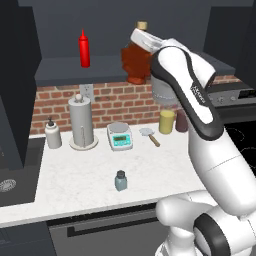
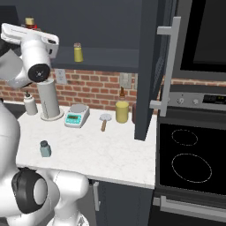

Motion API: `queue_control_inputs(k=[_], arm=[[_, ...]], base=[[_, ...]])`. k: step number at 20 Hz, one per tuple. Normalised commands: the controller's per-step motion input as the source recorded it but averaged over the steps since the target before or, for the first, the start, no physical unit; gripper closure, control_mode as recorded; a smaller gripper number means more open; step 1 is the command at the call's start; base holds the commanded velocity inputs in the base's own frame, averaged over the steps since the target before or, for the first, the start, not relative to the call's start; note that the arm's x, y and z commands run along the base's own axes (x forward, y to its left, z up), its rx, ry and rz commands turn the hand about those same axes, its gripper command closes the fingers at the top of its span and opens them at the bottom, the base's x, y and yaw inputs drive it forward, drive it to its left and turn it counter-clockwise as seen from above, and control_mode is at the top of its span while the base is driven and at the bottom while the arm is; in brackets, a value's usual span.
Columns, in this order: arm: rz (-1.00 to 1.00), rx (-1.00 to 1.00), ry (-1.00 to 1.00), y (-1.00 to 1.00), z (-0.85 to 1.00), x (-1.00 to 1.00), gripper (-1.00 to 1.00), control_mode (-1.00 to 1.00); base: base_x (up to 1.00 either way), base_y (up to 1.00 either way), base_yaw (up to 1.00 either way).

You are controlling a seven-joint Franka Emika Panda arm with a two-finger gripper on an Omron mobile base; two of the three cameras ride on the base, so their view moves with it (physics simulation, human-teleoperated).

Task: Put the shaker and condiment bottle from the counter next to their counterparts in the cabinet.

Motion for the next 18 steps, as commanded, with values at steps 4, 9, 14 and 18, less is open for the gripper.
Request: queue_control_inputs(k=[4, 9, 14, 18], arm=[[-0.11, 0.06, 0.0, -0.04, -0.09, 0.23, 1.0, -1.0], [-0.13, 0.01, 0.02, 0.0, 0.0, 0.4, 1.0, -1.0], [-0.08, 0.0, 0.01, 0.0, 0.01, 0.3, 1.0, -1.0], [0.0, 0.0, 0.0, 0.01, 0.0, 0.0, 1.0, -1.0]], base=[[0.0, 0.0, 0.0], [0.0, 0.0, 0.0], [0.0, 0.0, 0.0], [0.0, 0.0, 0.0]])
